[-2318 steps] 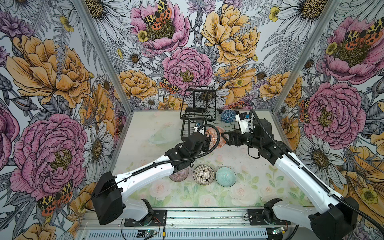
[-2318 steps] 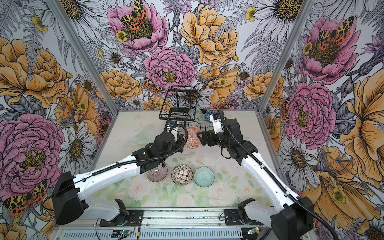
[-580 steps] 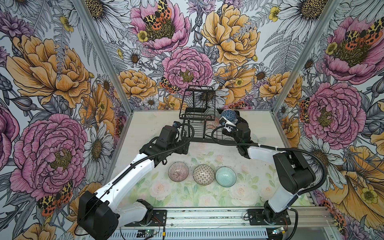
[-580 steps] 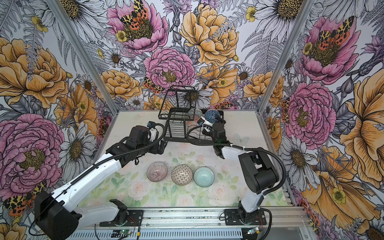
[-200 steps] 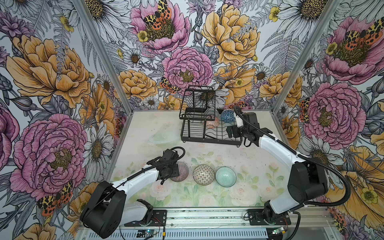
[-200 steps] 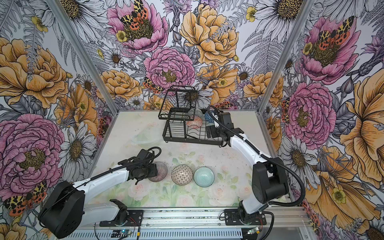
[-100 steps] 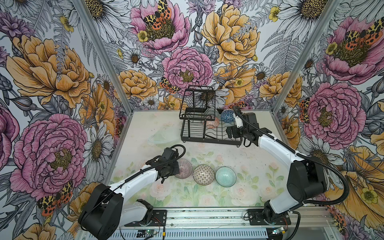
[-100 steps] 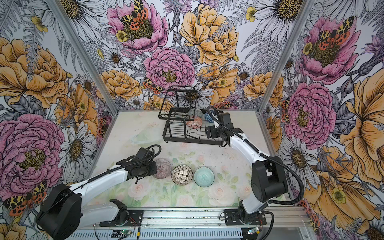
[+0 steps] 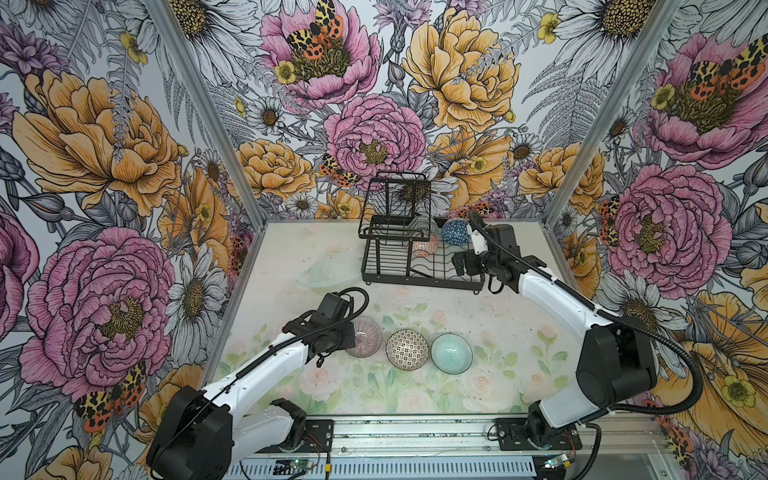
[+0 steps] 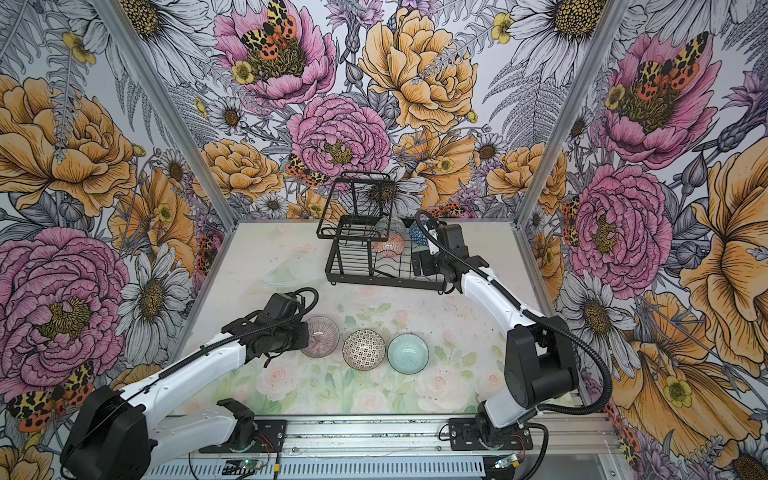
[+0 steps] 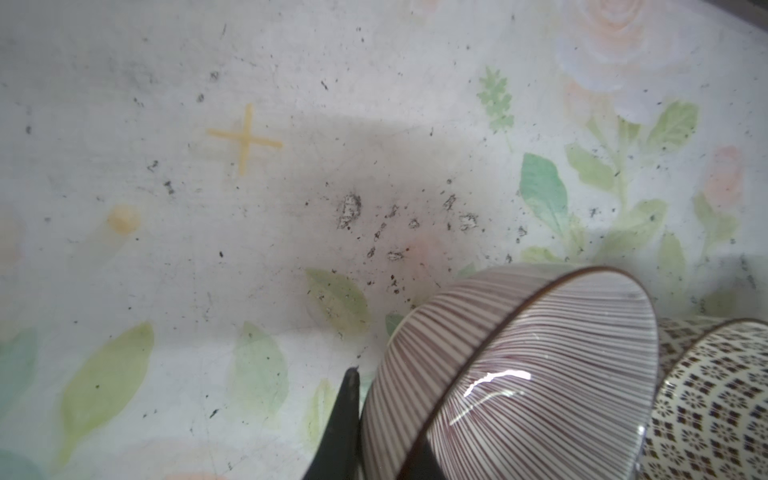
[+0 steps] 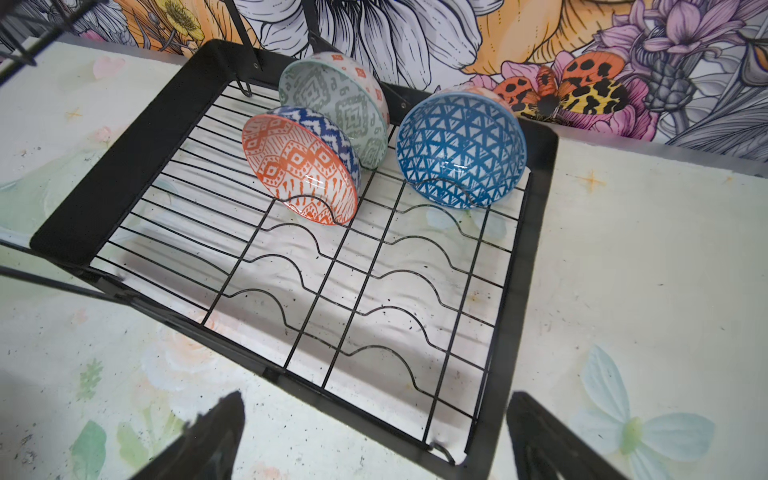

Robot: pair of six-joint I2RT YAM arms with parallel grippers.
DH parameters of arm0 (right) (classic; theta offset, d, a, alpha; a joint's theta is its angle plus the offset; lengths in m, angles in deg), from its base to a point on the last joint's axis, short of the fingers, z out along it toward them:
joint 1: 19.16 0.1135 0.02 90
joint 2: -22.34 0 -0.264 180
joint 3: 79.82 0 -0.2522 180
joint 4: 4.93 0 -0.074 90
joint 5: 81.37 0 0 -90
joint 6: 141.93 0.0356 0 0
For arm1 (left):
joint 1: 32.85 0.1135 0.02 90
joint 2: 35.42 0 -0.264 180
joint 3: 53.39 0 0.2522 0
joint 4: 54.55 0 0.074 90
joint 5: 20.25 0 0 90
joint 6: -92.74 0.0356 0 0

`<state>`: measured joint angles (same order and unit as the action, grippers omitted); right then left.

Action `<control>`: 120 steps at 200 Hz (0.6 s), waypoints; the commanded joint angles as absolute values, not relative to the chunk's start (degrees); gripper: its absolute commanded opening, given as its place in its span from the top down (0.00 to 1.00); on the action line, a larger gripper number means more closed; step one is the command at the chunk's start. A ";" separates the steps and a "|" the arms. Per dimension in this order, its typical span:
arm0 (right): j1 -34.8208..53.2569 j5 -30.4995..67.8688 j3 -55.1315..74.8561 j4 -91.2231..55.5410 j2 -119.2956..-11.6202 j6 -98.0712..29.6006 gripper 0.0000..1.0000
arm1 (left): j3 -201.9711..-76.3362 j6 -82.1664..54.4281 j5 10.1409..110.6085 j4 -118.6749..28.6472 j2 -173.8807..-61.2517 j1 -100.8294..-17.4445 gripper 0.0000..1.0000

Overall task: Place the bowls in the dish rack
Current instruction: 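Lift the purple-striped bowl with the left gripper while the right arm reaches toward it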

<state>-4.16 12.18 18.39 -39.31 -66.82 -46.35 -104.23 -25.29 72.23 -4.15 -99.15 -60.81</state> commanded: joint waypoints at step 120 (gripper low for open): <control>-4.81 16.44 17.86 -40.48 -62.95 -45.64 0.01 | -121.87 -13.93 77.57 -14.35 -105.21 -68.38 1.00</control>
<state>-4.53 13.76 18.41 -40.10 -66.41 -46.35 -117.57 -16.51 75.99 -8.09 -103.74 -67.22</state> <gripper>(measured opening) 0.995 0.113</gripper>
